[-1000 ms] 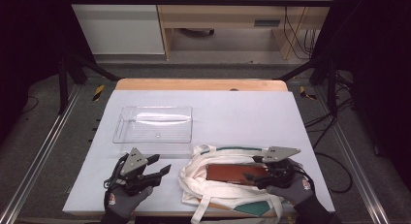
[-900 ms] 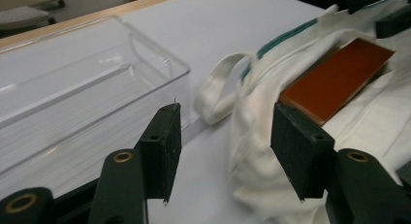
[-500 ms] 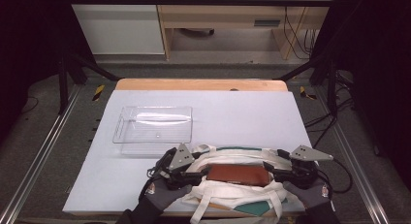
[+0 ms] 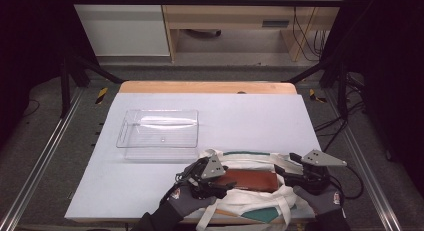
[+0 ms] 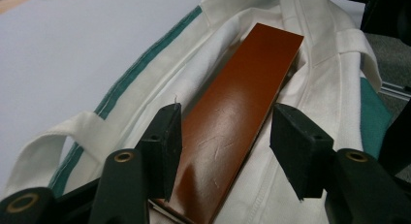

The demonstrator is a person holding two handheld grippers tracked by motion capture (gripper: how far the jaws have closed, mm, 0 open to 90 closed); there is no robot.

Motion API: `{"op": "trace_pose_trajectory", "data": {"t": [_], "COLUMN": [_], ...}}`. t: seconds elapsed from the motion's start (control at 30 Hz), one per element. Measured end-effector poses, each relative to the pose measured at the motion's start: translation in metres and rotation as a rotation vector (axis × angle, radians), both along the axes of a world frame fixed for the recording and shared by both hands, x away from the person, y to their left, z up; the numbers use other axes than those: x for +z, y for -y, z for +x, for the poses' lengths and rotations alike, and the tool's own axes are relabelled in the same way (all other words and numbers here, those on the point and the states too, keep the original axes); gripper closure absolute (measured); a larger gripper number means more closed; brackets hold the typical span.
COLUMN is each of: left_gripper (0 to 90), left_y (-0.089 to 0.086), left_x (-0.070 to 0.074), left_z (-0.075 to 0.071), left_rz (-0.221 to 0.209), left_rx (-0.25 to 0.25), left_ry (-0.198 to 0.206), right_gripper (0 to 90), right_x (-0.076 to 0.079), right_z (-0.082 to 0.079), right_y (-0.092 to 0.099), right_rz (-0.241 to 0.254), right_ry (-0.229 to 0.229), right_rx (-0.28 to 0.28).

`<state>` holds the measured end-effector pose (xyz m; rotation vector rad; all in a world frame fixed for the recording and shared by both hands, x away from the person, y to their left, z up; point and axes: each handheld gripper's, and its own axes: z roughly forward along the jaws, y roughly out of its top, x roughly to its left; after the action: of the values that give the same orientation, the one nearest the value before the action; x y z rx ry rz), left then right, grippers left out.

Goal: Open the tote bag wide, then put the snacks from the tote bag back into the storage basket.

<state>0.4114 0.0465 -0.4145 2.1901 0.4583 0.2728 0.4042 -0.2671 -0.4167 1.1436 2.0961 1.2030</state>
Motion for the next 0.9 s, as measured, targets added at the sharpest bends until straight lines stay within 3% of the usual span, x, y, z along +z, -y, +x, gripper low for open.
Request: {"op": "trace_pose_trajectory", "data": {"t": [0.2, 0.47, 0.73, 0.9], "left_gripper": [43.5, 39.2, 35.1, 33.3], "left_y": [0.009, 0.008, 0.011, 0.011], "left_x": [-0.006, -0.016, -0.016, -0.013], "left_z": [0.003, 0.012, 0.012, 0.016], "left_rz": [0.055, 0.08, 0.097, 0.124], "left_rx": [-0.037, -0.033, -0.063, -0.061], "left_ry": [0.003, -0.028, -0.024, -0.022], "right_gripper": [29.7, 25.4, 17.6, 17.0], "right_x": [0.0, 0.001, 0.008, 0.005], "right_z": [0.001, 0.002, 0.0, -0.001], "right_y": [0.0, 0.001, 0.004, 0.004], "right_rz": [-0.001, 0.006, 0.043, 0.043], "right_ry": [-0.003, 0.011, 0.049, 0.032], "right_rx": [-0.003, -0.007, -0.022, -0.012]}}
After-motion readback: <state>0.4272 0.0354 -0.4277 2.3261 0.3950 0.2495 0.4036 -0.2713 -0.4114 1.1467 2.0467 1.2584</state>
